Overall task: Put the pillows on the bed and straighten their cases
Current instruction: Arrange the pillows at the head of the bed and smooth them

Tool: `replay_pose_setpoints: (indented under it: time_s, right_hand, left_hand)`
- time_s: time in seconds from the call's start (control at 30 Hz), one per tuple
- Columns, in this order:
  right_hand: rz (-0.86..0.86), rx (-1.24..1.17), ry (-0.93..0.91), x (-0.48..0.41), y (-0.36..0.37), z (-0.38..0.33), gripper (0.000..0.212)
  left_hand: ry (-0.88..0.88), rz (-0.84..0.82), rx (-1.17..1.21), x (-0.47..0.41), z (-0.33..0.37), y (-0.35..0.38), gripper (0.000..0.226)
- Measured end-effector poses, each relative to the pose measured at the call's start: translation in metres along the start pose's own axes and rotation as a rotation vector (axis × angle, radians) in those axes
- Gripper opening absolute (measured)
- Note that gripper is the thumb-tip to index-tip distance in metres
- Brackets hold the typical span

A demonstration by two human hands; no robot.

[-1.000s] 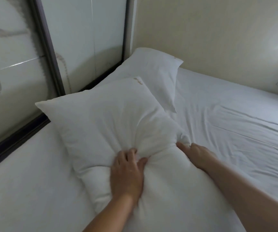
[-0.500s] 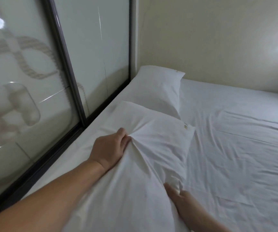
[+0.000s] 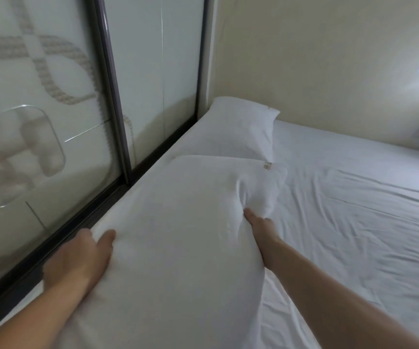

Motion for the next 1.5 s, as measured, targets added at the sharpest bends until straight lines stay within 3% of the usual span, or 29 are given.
replay_pose_setpoints:
  time_s: [0.07, 0.13, 0.3, 0.4, 0.47, 0.57, 0.63, 0.7, 0.73, 0.8, 0.9, 1.0, 1.07, 1.13, 1.17, 1.23, 1.37, 1.4, 1.5]
  right_hand:
    - [0.039, 0.036, -0.017, -0.005, 0.000, -0.002, 0.021]
    - [0.090, 0.134, 0.050, -0.007, 0.001, 0.018, 0.013]
    - [0.234, 0.159, 0.011, -0.025, -0.016, 0.033, 0.023]
    - [0.203, 0.103, 0.057, -0.034, -0.017, 0.041, 0.025]
    - [0.286, 0.271, 0.058, -0.027, -0.020, 0.036, 0.030]
    - [0.362, 0.430, -0.123, -0.019, -0.011, 0.004, 0.047]
    - [0.402, 0.677, -0.485, 0.001, 0.021, -0.033, 0.057]
    - [0.188, 0.979, -0.859, 0.027, 0.082, -0.042, 0.059]
    - [0.040, 1.105, -0.909, 0.031, 0.105, -0.032, 0.061]
    - [-0.137, 1.264, -0.817, 0.025, 0.112, 0.003, 0.062]
    - [-0.062, 1.280, -0.587, 0.006, 0.065, 0.018, 0.061]
    - [0.125, 1.190, -0.394, 0.007, 0.036, -0.005, 0.066]
    - [0.164, 1.149, -0.610, 0.042, 0.058, -0.019, 0.068]
    - [-0.057, 1.137, -0.856, 0.102, 0.096, -0.002, 0.066]
    - [-0.202, 1.177, -0.885, 0.132, 0.108, 0.023, 0.066]
    - [-0.328, 1.289, -0.689, 0.172, 0.100, 0.080, 0.067]
    - [-0.190, 1.292, 0.046, 0.219, 0.011, 0.147, 0.068]
    - [-0.217, 1.355, 0.113, 0.237, 0.000, 0.149, 0.064]
    - [-0.310, 1.428, -0.126, 0.291, 0.004, 0.115, 0.057]
  left_hand:
    - [0.026, 0.155, 0.073, 0.003, -0.005, -0.021, 0.060]
    - [0.053, 0.177, 0.122, 0.007, -0.004, -0.025, 0.053]
    - [0.111, 0.164, 0.292, 0.007, 0.013, -0.010, 0.046]
    - [0.091, 0.175, 0.264, 0.006, 0.017, -0.012, 0.044]
    - [0.040, 0.123, 0.165, 0.009, 0.015, -0.007, 0.043]
    - [0.001, 0.138, 0.078, 0.008, 0.021, -0.016, 0.060]
    - [0.154, 0.087, 0.095, 0.006, 0.056, -0.016, 0.070]
    - [0.328, -0.081, 0.049, 0.017, 0.092, 0.009, 0.075]
    - [0.365, -0.181, 0.008, 0.025, 0.098, 0.026, 0.076]
    - [0.349, -0.304, -0.083, 0.037, 0.077, 0.054, 0.079]
    - [0.224, -0.335, -0.191, 0.038, 0.011, 0.056, 0.087]
    - [0.017, -0.377, -0.183, 0.033, -0.043, 0.037, 0.097]
    - [-0.059, -0.403, -0.118, 0.040, -0.056, 0.028, 0.099]
    - [-0.092, -0.443, -0.058, 0.063, -0.058, 0.022, 0.097]
    - [-0.120, -0.468, -0.035, 0.077, -0.062, 0.019, 0.097]
    - [-0.195, -0.565, 0.002, 0.109, -0.076, 0.011, 0.100]
    - [-0.229, -0.726, -0.040, 0.168, -0.098, -0.025, 0.096]
    - [-0.210, -0.752, -0.065, 0.179, -0.097, -0.038, 0.093]
    - [-0.151, -0.814, -0.081, 0.212, -0.078, -0.079, 0.090]
Point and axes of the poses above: each hand's wrist, its own x-axis away from the middle knuckle, its own y-axis out of the palm, z = x × y, the point moved 7 cm from there along -x, towards the middle knuckle, and after that the axes turned 3 degrees about -z, right-handed, at the moved point
